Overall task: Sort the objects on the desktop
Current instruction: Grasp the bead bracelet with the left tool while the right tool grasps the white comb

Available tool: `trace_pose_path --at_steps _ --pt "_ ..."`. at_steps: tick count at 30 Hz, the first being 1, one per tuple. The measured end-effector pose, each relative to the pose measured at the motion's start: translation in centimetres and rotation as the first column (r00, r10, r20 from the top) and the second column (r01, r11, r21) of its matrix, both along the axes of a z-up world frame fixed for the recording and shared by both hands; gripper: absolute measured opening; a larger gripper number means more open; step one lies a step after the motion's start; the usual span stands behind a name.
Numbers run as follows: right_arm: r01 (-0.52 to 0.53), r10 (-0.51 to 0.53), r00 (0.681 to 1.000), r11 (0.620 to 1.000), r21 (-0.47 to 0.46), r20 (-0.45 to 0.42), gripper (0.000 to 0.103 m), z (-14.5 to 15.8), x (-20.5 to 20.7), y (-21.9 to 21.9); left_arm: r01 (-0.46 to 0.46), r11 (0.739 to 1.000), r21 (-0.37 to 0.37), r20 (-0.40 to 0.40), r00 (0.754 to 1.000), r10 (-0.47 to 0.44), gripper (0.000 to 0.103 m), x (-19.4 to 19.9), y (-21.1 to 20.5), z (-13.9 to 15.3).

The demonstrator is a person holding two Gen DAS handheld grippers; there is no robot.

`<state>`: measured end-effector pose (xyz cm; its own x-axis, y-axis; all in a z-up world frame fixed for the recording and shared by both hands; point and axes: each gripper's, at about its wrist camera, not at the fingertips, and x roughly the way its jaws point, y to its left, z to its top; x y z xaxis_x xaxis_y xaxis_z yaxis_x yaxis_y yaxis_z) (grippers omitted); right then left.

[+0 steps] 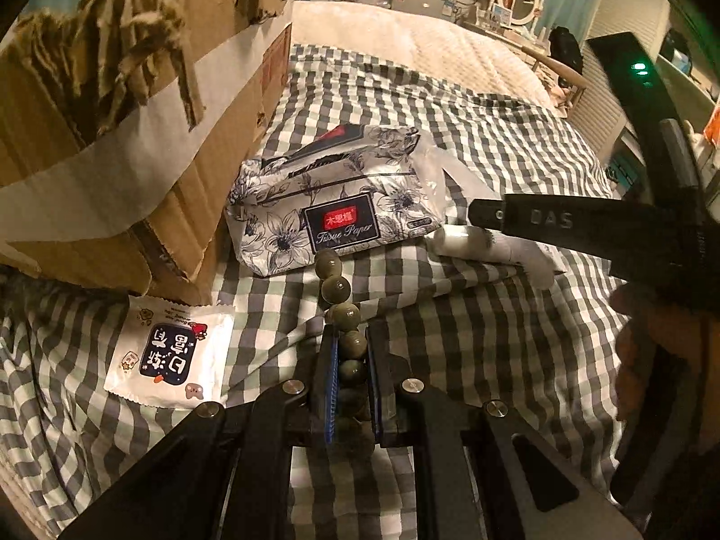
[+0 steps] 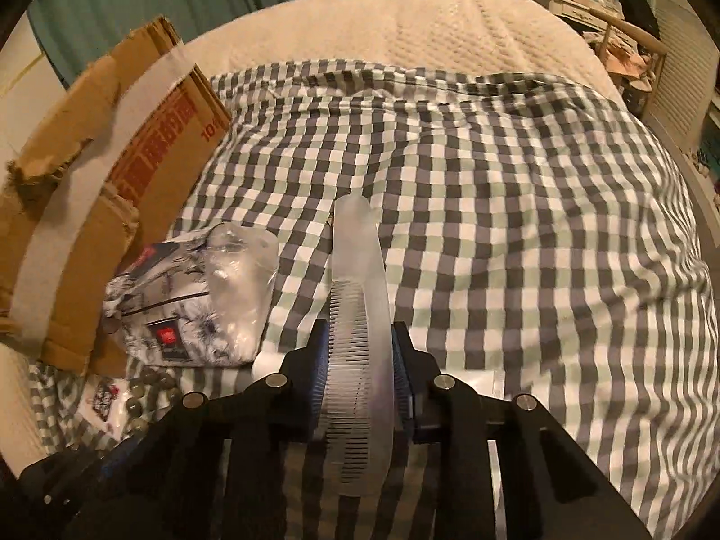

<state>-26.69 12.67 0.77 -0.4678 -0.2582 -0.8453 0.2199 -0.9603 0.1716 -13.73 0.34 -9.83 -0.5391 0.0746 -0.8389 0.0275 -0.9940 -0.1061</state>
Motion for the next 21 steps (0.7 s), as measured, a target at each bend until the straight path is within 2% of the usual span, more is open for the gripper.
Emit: trace_pose_path --at_steps 6,9,11,13,16,21 --pt "0.022 -0.023 0.999 1.0 -0.012 -0.03 0.026 2.5 3.1 1.3 0.015 1.0 -0.013 -0.049 0.999 -0.016 0.011 0.6 0.4 0.9" --pt "0.032 -0.033 0.999 0.999 -0.012 -0.039 0.026 3.7 5.2 1.9 0.029 0.999 0.018 -0.08 0.996 -0.028 0.011 1.1 0.3 1.8" --pt "0.041 -0.039 0.997 0.999 0.026 -0.065 0.026 4.5 6.4 1.7 0.022 0.999 0.026 -0.116 0.993 -0.019 0.011 1.8 -0.1 2.6" --pt "0.032 -0.027 0.995 0.998 0.055 -0.093 0.026 5.6 8.0 1.3 0.01 1.0 -0.007 -0.163 0.987 -0.011 0.011 2.8 -0.5 3.6" --pt "0.026 -0.02 0.994 0.998 0.055 -0.112 0.026 7.3 10.0 1.1 0.007 0.999 0.048 -0.175 0.985 0.002 0.011 3.7 -1.3 4.7" --pt "0.024 -0.014 0.989 0.997 0.067 -0.145 0.026 9.9 12.9 0.2 0.008 0.998 0.059 -0.18 0.984 0.003 0.011 4.7 -1.8 6.3"
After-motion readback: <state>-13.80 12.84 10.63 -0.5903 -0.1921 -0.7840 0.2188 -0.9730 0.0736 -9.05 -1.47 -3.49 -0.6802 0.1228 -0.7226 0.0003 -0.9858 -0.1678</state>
